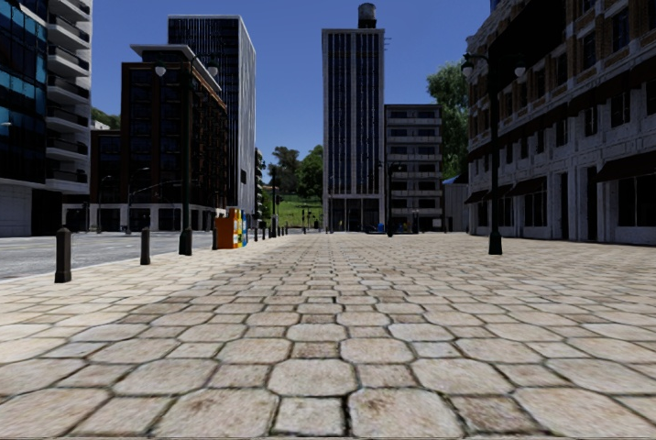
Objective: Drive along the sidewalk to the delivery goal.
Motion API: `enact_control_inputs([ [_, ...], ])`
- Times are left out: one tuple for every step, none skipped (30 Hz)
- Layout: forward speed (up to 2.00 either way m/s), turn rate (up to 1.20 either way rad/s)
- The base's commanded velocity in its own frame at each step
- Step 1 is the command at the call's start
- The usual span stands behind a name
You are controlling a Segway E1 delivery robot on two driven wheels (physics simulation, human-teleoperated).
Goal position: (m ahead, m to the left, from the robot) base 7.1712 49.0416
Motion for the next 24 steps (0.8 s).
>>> enact_control_inputs([
  [1.5, 0.0],
  [1.5, 0.0],
  [1.5, 0.0],
  [1.5, 0.0],
  [1.5, 0.0],
  [1.5, 0.0],
  [1.5, 0.0],
  [1.5, 0.0],
  [1.5, 0.0],
  [1.5, 0.0],
  [1.5, 0.0],
  [1.5, 0.0],
  [1.5, 0.0],
  [1.5, 0.0],
  [1.5, 0.0],
  [1.5, 0.0],
  [1.5, 0.0],
  [1.5, 0.0],
  [1.5, 0.0],
  [1.5, 0.0],
  [1.5, 0.0],
  [1.5, 0.0],
  [1.5, 0.0],
  [1.5, 0.0],
])
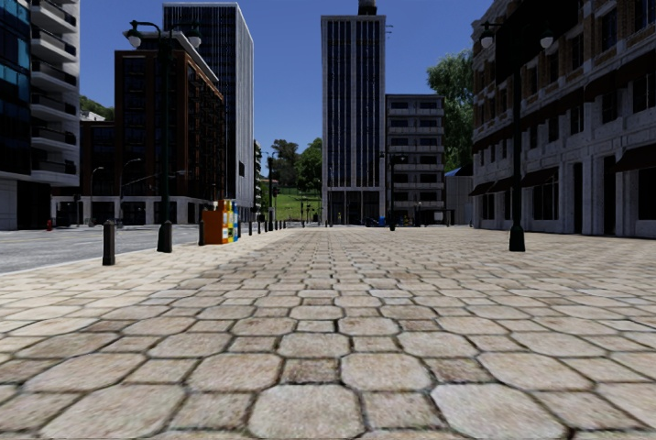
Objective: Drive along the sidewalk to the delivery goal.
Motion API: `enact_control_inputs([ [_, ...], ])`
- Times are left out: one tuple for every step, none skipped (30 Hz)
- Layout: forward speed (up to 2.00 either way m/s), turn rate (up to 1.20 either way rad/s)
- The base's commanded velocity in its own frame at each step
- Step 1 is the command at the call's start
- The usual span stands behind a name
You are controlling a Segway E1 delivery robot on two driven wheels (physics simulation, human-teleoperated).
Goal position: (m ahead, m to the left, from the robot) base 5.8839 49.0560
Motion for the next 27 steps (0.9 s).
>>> enact_control_inputs([
  [1.5, 0.0],
  [1.5, 0.0],
  [1.5, 0.0],
  [1.5, 0.0],
  [1.5, 0.0],
  [1.5, 0.0],
  [1.5, 0.0],
  [1.5, 0.0],
  [1.5, 0.0],
  [1.5, 0.0],
  [1.5, 0.0],
  [1.5, 0.0],
  [1.5, 0.0],
  [1.5, 0.0],
  [1.5, 0.0],
  [1.5, 0.0],
  [1.5, 0.0],
  [1.5, 0.0],
  [1.5, 0.0],
  [1.5, 0.0],
  [1.5, 0.0],
  [1.5, 0.0],
  [1.5, 0.0],
  [1.5, 0.0],
  [1.5, 0.0],
  [1.5, 0.0],
  [1.5, 0.0],
])
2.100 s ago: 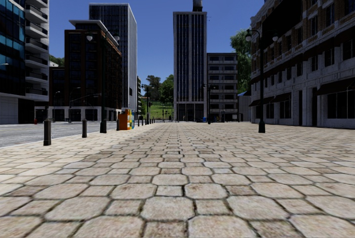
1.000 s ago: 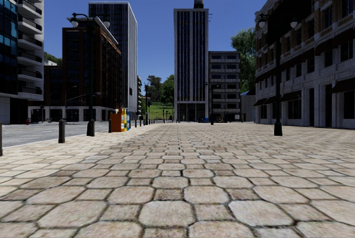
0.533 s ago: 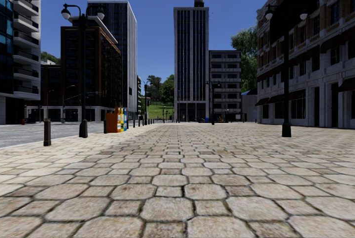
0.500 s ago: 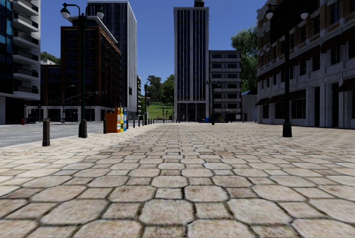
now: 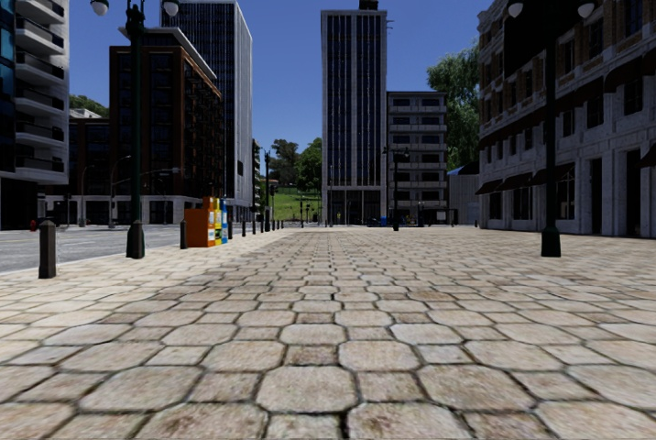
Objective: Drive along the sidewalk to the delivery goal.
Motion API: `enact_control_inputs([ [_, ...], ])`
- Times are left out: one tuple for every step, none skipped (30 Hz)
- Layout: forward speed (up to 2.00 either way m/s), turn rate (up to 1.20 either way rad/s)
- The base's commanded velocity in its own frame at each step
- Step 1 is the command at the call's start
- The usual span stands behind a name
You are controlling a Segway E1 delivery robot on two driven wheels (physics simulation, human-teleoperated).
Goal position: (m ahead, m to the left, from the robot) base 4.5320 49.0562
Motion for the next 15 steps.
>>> enact_control_inputs([
  [1.5, 0.0],
  [1.5, -0.27],
  [1.5, -0.73],
  [1.5, -0.99],
  [1.5, -1.11],
  [1.5, -1.11],
  [1.5, -1.11],
  [1.5, -0.23],
  [1.5, 0.0],
  [1.5, 0.0],
  [1.5, 0.0],
  [1.5, 0.0],
  [1.5, 0.0],
  [1.5, 0.0],
  [1.5, 0.0],
])
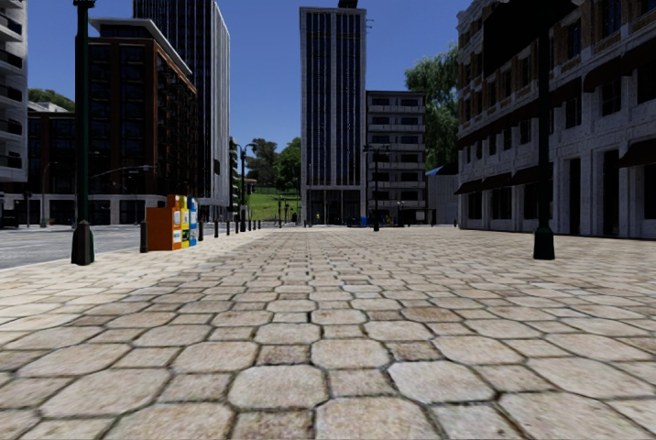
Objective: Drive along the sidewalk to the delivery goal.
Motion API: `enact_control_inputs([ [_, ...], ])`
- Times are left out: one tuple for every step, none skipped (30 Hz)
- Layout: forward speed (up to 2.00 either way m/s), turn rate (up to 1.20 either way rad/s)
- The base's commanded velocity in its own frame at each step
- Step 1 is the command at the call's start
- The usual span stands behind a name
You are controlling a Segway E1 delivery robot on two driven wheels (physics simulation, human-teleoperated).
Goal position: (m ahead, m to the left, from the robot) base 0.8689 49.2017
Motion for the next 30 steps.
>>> enact_control_inputs([
  [1.5, 0.0],
  [1.5, 0.0],
  [1.5, 0.0],
  [1.5, 0.0],
  [1.5, 0.0],
  [1.5, 0.0],
  [1.5, 0.0],
  [1.5, 0.0],
  [1.5, 0.0],
  [1.5, 0.0],
  [1.5, 0.0],
  [1.5, 0.0],
  [1.5, 0.0],
  [1.5, 0.0],
  [1.5, 0.0],
  [1.5, 0.0],
  [1.5, 0.0],
  [1.5, 0.0],
  [1.5, 0.0],
  [1.5, 0.0],
  [1.5, 0.0],
  [1.5, 0.0],
  [1.5, 0.0],
  [1.5, 0.0],
  [1.5, 0.0],
  [1.5, 0.0],
  [1.5, 0.0],
  [1.5, 0.0],
  [1.5, 0.0],
  [1.5, 0.0],
])
